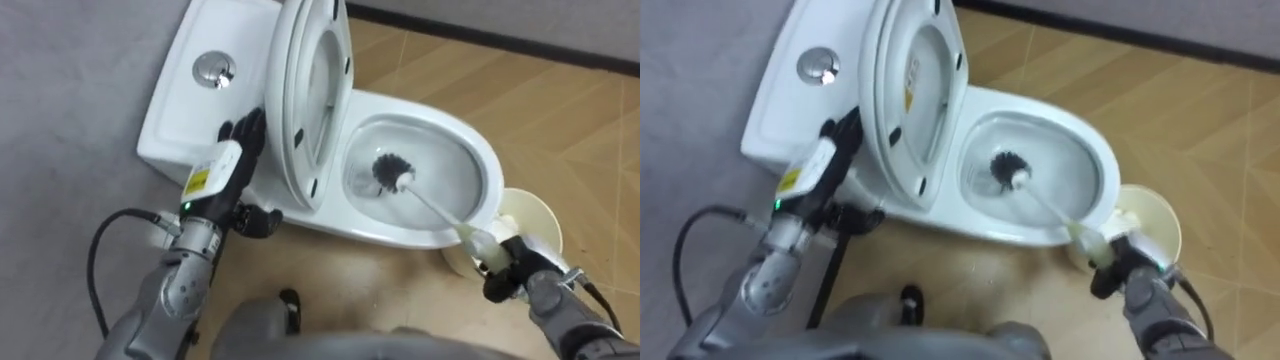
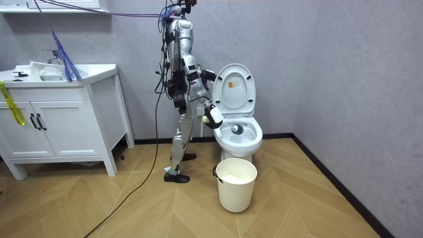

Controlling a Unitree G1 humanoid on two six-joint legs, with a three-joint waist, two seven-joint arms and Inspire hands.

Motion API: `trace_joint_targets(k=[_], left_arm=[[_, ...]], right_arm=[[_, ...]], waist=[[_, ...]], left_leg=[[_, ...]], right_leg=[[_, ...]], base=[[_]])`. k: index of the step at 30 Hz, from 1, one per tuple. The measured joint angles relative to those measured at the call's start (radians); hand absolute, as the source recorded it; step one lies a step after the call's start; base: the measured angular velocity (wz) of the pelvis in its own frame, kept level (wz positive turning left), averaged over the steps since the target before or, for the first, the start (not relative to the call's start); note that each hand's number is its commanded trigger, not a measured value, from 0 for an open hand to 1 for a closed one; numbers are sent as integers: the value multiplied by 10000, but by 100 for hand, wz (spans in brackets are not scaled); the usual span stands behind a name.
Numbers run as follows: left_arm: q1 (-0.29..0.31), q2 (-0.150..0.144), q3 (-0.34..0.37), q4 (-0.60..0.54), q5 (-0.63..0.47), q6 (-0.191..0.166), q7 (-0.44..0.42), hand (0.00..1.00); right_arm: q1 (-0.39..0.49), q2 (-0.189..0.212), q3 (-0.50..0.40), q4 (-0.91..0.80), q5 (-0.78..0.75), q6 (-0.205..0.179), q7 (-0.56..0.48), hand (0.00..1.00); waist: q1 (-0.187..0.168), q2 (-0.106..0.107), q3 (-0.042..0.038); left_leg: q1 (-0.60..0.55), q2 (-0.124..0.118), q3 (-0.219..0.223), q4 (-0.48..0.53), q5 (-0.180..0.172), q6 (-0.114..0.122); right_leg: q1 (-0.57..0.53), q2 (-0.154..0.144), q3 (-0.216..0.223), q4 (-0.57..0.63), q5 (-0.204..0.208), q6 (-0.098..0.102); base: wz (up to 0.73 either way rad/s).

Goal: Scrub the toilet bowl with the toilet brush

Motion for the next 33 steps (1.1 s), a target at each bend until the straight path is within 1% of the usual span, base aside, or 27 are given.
trace_joint_targets(k=[1, 2, 4, 5, 7, 8, 9, 10, 11, 12, 13, 15, 16, 17, 19, 20, 21, 22, 23, 24, 25, 27, 29, 30, 31, 32, 33], left_arm=[[-305, 20, -122, 76, -4, -45, 38, 0], [-336, 30, -179, 118, -6, -51, 54, 0], [-657, 94, -287, 200, 3, -110, 66, 0], [-788, 99, -312, 274, 6, -171, 83, 0], [-1332, 112, -469, 606, 7, -394, 264, 0], [-1553, 119, -489, 689, 51, -458, 366, 0], [-1677, 122, -495, 751, 57, -509, 430, 0], [-1892, 141, -495, 766, 96, -565, 545, 0], [-1995, 154, -495, 763, 157, -587, 615, 0], [-2198, 212, -497, 725, 199, -653, 765, 0], [-2400, 267, -532, 725, 199, -696, 955, 0], [-2642, 348, -650, 737, 271, -692, 1317, 0], [-2764, 421, -649, 738, 533, -692, 1563, 0], [-2800, 485, -651, 741, 675, -692, 1704, 0], [-2817, 868, -666, 740, 1082, -691, 2335, 0], [-2836, 978, -686, 744, 1158, -684, 2479, 0], [-2924, 1191, -747, 786, 1217, -677, 2758, 0], [-3107, 1328, -829, 854, 1309, -650, 2972, 0], [-3188, 1404, -892, 854, 1312, -611, 3068, 0], [-3356, 1491, -971, 942, 1352, -558, 3266, 0], [-3482, 1522, -980, 1090, 1361, -526, 3442, 0], [-3580, 1621, -979, 1190, 1357, -383, 3670, 0], [-3684, 1656, -979, 1311, 1352, -279, 3865, 0], [-3725, 1670, -979, 1416, 1354, -226, 4059, 0], [-3755, 1719, -979, 1501, 1356, -178, 4294, 0], [-3778, 1755, -978, 1518, 1356, -143, 4406, 0], [-3810, 1839, -979, 1534, 1356, -53, 4596, 0]], right_arm=[[-211, -212, 158, -1, -125, 34, -32, 100], [-311, -305, 222, 3, -182, 63, -48, 100], [-744, -552, 315, 42, -557, 170, -81, 100], [-845, -626, 352, 57, -604, 186, -92, 100], [-1151, -894, 705, 100, -674, 202, -358, 100], [-1271, -958, 739, 94, -803, 211, -481, 100], [-1356, -1015, 796, 89, -845, 206, -526, 100], [-1582, -1137, 947, 74, -977, 212, -606, 100], [-1681, -1212, 1058, 64, -1010, 231, -632, 100], [-1884, -1369, 1346, 38, -1063, 334, -665, 100], [-2023, -1538, 1677, -10, -1120, 432, -677, 100], [-2188, -1749, 2178, -51, -1405, 619, -684, 100], [-2218, -1873, 2369, -151, -1701, 705, -761, 100], [-2227, -1910, 2408, -230, -1750, 773, -858, 100], [-2397, -2052, 2730, -420, -1809, 960, -1261, 100], [-2454, -2113, 2848, -437, -1824, 989, -1364, 100], [-2617, -2268, 3127, -465, -1912, 1070, -1520, 100], [-2724, -2564, 3431, -599, -2027, 1154, -1641, 100], [-2786, -2740, 3573, -713, -2037, 1233, -1685, 100], [-2936, -3074, 3833, -882, -2097, 1355, -1783, 100], [-3026, -3218, 3972, -1042, -2167, 1544, -1830, 100], [-3047, -3230, 4048, -1337, -2201, 1779, -1928, 100], [-3029, -3232, 4053, -1423, -2211, 1997, -2007, 100], [-3067, -3258, 4058, -1572, -2382, 2158, -2020, 100], [-3164, -3259, 4092, -1656, -2563, 2198, -2103, 100], [-3180, -3258, 4134, -1729, -2615, 2264, -2117, 100], [-3145, -3259, 4135, -1947, -2795, 2408, -2151, 100]], waist=[[92, 135, 5], [147, 181, -11], [292, 270, 21], [386, 276, 32], [615, 281, 141], [697, 258, 172], [719, 292, 194], [740, 346, 255], [761, 372, 266], [812, 459, 273], [904, 462, 288], [1060, 489, 293], [1201, 526, 293], [1264, 534, 297], [1330, 558, 293], [1341, 571, 302], [1354, 618, 316], [1452, 750, 351], [1508, 811, 348], [1591, 956, 344], [1674, 1037, 334], [1730, 1039, 335], [1802, 1035, 337], [1846, 1035, 337], [1843, 1043, 332], [1845, 1042, 332], [1797, 1055, 327]], left_leg=[[-232, 18, -15, 109, 21, 21], [-360, 21, -31, 153, 34, 25], [-771, -4, -79, 168, 202, 82], [-864, 0, -93, 167, 238, 84], [-1196, 8, -108, 219, 349, 104], [-1409, 7, -107, 275, 390, 111], [-1549, 8, -107, 335, 409, 120], [-1897, 3, -115, 497, 439, 140], [-2107, 7, -116, 585, 459, 154], [-2535, 24, -105, 772, 501, 177], [-2924, 20, -60, 930, 533, 204], [-3432, 90, -3, 1204, 546, 226], [-3776, 134, 0, 1341, 544, 233], [-3937, 145, 1, 1431, 543, 233], [-4499, 133, -27, 1700, 544, 233], [-4614, 127, -44, 1792, 544, 233], [-4878, 110, -73, 1999, 542, 233], [-5140, 71, -107, 2295, 526, 243], [-5288, 59, -119, 2376, 521, 243], [-5564, 35, -120, 2540, 525, 246], [-5758, 16, -106, 2673, 524, 247], [-5992, 4, -104, 2851, 516, 232], [-6211, 24, -105, 3043, 485, 182], [-6381, 81, -110, 3160, 461, 148], [-6573, 148, -116, 3317, 424, 121], [-6654, 153, -112, 3370, 413, 107], [-6799, 170, -144, 3454, 403, 86]], right_leg=[[-229, -2, 9, 126, 0, -1], [-354, -12, 1, 209, -1, -1], [-888, -104, -6, 639, -7, -5], [-1072, -141, -7, 808, -13, -10], [-1584, -241, -72, 1269, -47, -56], [-1867, -287, -81, 1458, -79, -99], [-2019, -310, -92, 1568, -101, -123], [-2395, -372, -96, 1844, -166, -174], [-2618, -393, -84, 1986, -196, -190], [-3095, -459, -98, 2303, -229, -239], [-3570, -567, -85, 2664, -302, -303], [-4176, -673, -70, 3127, -366, -360], [-4513, -698, -92, 3331, -399, -403], [-4673, -709, -97, 3437, -412, -427], [-5266, -765, -95, 3820, -510, -503], [-5394, -782, -92, 3912, -550, -519], [-5661, -863, -97, 4179, -668, -546], [-5912, -931, -109, 4458, -765, -569], [-6064, -976, -118, 4587, -819, -590], [-6348, -1083, -147, 4839, -885, -628], [-6592, -1126, -69, 5087, -949, -643], [-6835, -1232, -110, 5401, -1108, -719], [-7043, -1233, -113, 5624, -1240, -759], [-7192, -1223, -116, 5718, -1279, -820], [-7366, -1226, -126, 5854, -1325, -887], [-7450, -1216, -127, 5913, -1348, -911], [-7563, -1196, -153, 6014, -1404, -957]], base=[[10], [4], [2], [-6], [-4], [0], [-4], [0], [0], [-4], [-7], [-9], [-9], [-5], [2], [9], [13], [13], [11], [8], [8], [13], [12], [-4], [-8], [0], [0]])
